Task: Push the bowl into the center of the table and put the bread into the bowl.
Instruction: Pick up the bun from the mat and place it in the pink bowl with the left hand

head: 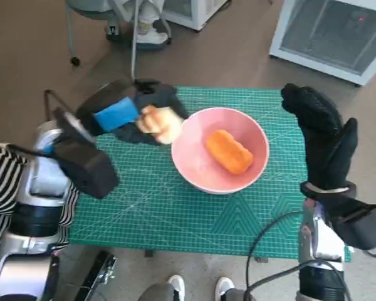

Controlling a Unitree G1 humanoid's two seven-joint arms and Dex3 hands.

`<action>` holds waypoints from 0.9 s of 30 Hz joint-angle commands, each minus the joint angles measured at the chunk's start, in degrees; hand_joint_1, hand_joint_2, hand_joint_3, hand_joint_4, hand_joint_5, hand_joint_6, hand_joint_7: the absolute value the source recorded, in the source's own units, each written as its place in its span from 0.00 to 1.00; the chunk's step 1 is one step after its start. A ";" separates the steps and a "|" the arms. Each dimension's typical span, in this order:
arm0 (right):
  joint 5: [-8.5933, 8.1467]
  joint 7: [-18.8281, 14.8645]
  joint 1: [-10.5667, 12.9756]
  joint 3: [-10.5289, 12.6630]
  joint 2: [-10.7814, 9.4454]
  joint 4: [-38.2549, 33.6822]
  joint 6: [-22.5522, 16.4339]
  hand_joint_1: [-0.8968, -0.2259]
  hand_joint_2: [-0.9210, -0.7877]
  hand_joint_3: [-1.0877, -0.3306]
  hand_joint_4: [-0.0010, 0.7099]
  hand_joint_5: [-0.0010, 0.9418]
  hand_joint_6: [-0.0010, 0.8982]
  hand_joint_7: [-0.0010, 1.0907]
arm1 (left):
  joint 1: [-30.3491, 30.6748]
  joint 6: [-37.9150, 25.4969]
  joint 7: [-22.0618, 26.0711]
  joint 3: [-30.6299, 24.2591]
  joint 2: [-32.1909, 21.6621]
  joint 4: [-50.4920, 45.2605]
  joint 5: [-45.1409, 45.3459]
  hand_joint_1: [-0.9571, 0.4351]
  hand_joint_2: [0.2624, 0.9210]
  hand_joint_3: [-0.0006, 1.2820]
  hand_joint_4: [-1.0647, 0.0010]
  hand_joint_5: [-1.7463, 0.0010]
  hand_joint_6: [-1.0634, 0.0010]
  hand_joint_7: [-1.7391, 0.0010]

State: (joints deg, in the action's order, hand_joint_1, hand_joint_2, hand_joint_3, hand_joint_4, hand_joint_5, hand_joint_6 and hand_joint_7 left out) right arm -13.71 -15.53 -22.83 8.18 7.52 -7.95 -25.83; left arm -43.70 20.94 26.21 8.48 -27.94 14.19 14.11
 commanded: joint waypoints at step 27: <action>0.18 0.44 1.88 1.03 1.08 2.28 1.14 0.31 0.00 0.49 0.27 0.00 0.14 0.34 | -6.81 3.12 2.73 10.22 5.05 15.70 7.91 0.51 0.82 0.00 0.73 1.00 0.64 0.98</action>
State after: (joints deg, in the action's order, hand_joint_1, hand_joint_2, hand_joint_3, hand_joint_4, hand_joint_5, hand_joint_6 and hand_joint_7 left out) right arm -13.71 -15.56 -21.71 8.87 8.30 -5.66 -25.61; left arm -48.46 22.89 28.78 19.16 -22.43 29.05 22.45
